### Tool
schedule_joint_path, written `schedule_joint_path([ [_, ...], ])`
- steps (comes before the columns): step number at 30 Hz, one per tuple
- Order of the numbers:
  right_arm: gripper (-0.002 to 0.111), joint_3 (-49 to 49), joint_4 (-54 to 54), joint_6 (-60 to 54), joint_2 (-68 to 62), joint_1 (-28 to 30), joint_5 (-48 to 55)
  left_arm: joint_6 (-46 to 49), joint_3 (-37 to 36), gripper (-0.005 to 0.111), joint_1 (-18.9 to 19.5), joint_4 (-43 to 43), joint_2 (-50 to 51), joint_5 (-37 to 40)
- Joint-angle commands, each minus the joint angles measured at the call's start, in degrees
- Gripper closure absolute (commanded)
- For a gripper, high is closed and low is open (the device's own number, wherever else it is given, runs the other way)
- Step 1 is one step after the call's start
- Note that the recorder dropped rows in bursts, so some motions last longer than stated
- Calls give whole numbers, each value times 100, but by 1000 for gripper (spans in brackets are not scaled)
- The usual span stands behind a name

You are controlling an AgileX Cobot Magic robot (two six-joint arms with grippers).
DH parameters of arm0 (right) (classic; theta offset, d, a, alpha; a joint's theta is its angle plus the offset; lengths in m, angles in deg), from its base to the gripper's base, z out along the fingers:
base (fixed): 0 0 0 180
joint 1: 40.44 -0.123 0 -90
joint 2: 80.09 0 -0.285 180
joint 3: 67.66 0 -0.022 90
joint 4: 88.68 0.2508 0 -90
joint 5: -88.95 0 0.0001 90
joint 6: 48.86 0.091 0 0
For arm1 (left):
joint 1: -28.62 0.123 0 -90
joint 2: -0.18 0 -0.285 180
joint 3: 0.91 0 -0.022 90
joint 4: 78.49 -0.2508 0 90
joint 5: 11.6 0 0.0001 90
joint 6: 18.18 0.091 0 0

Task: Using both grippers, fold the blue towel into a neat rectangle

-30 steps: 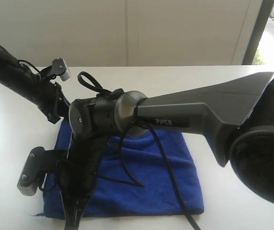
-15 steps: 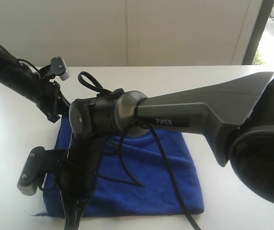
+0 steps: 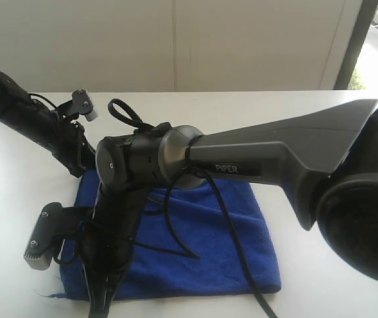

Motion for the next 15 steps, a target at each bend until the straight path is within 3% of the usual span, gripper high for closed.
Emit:
schedule_joint_path([
  [1, 108, 68, -115, -37, -96, 1, 103, -83, -45, 90, -18, 48, -79, -23],
  [15, 108, 68, -115, -27, -96, 1, 124, -109, -45, 90, -18, -162, -210, -326],
])
